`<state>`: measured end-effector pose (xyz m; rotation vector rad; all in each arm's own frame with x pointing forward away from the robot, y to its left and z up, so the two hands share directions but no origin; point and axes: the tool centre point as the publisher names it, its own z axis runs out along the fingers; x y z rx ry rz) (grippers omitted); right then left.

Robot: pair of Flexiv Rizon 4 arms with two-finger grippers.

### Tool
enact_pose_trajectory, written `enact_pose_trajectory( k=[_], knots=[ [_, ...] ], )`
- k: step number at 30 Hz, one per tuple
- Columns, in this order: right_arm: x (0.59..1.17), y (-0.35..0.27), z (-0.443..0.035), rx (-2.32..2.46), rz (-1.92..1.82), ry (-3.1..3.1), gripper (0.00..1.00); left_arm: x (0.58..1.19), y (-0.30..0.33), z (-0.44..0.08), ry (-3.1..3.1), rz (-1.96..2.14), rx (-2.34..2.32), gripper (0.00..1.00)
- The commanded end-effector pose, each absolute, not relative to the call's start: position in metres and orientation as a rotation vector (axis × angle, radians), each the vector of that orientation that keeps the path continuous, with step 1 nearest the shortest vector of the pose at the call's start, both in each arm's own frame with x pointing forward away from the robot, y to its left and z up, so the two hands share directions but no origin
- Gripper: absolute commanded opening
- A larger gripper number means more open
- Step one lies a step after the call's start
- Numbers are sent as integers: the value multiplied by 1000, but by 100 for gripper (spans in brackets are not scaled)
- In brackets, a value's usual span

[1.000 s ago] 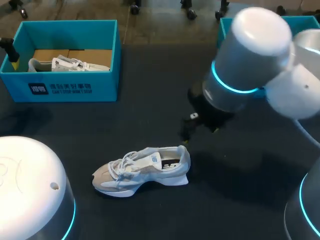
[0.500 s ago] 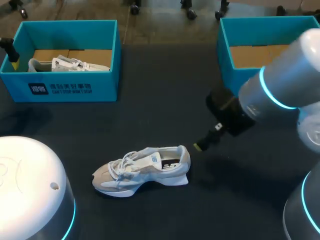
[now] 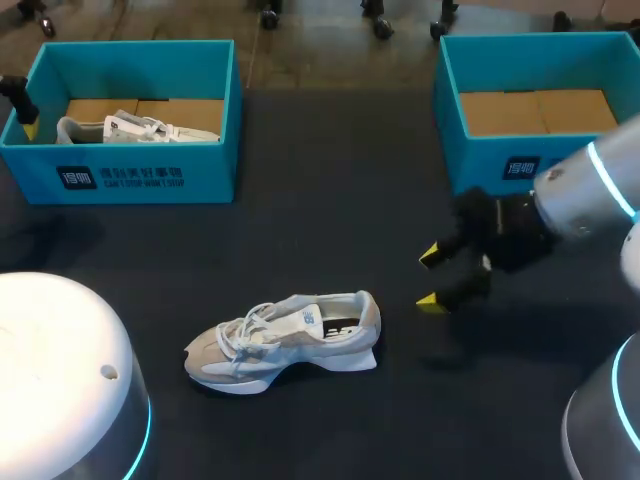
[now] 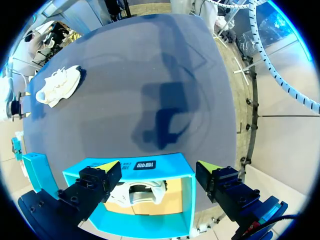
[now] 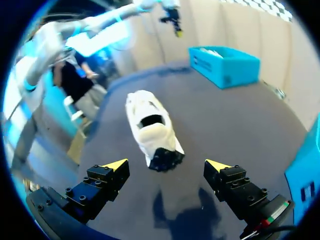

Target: Take the shoe out of the shoebox, open the shoe tongue, remove and reinsert the insole, then place the shoe into the shoebox

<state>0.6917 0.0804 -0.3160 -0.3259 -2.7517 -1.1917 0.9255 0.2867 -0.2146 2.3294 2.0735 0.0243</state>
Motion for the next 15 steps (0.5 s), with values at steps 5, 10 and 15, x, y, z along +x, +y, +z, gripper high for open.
enact_pose_trajectory(
  k=[5,10,15],
  knots=[
    [687,41,-340,174,-1808,-2403,100,925,287,-214,2073,28,2330,100],
    [678,18,-348,210,-1932,-2414,100,925,287,-214,2073,28,2330,100],
    [677,11,-347,188,-2003,-2441,100,925,287,-214,2073,28,2330,100]
  ],
)
